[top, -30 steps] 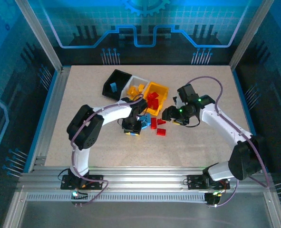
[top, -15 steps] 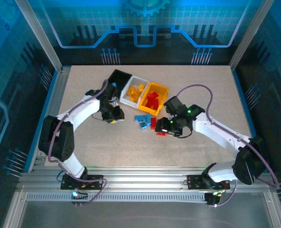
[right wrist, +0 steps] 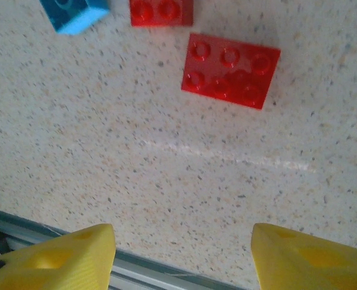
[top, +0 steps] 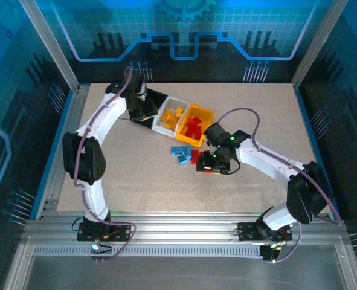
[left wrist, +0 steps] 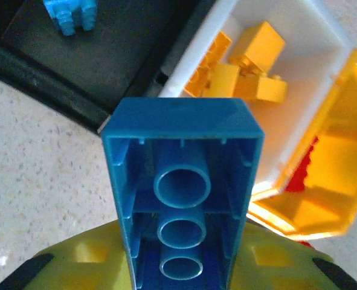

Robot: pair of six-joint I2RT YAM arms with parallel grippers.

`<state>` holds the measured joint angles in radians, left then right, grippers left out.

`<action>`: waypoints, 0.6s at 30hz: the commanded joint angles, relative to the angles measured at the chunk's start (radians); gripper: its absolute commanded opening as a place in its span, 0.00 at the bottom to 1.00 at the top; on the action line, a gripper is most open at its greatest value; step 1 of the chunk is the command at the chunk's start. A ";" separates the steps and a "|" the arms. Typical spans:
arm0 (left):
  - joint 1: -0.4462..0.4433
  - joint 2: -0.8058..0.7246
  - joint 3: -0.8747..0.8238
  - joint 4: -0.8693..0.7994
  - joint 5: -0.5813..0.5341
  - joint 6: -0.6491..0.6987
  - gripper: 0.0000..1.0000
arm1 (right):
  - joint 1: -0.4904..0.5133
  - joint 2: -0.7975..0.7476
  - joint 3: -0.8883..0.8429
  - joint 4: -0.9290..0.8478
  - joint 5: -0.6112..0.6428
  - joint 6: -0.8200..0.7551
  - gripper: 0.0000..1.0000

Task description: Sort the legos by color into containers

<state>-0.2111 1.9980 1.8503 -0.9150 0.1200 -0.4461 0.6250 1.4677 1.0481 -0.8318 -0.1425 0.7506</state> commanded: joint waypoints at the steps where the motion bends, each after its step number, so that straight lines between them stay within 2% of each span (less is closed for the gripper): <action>1: 0.010 0.081 0.105 -0.049 -0.043 -0.025 0.32 | -0.014 -0.035 -0.024 0.015 -0.029 -0.028 0.63; 6: 0.022 0.204 0.271 -0.087 -0.046 0.000 0.32 | -0.018 0.017 -0.012 -0.029 -0.001 -0.035 0.63; 10: 0.036 0.275 0.363 -0.091 -0.036 0.006 0.32 | -0.019 -0.008 -0.040 0.037 -0.021 -0.002 0.63; 14: 0.057 0.318 0.390 -0.055 -0.001 -0.023 0.32 | -0.022 0.084 0.068 -0.075 0.007 -0.068 0.63; 18: 0.077 0.385 0.473 -0.070 0.021 -0.032 0.33 | -0.024 0.113 0.103 -0.068 0.029 -0.053 0.64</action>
<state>-0.1551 2.3383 2.2650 -0.9657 0.1047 -0.4545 0.6117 1.5623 1.1114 -0.8604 -0.1341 0.7082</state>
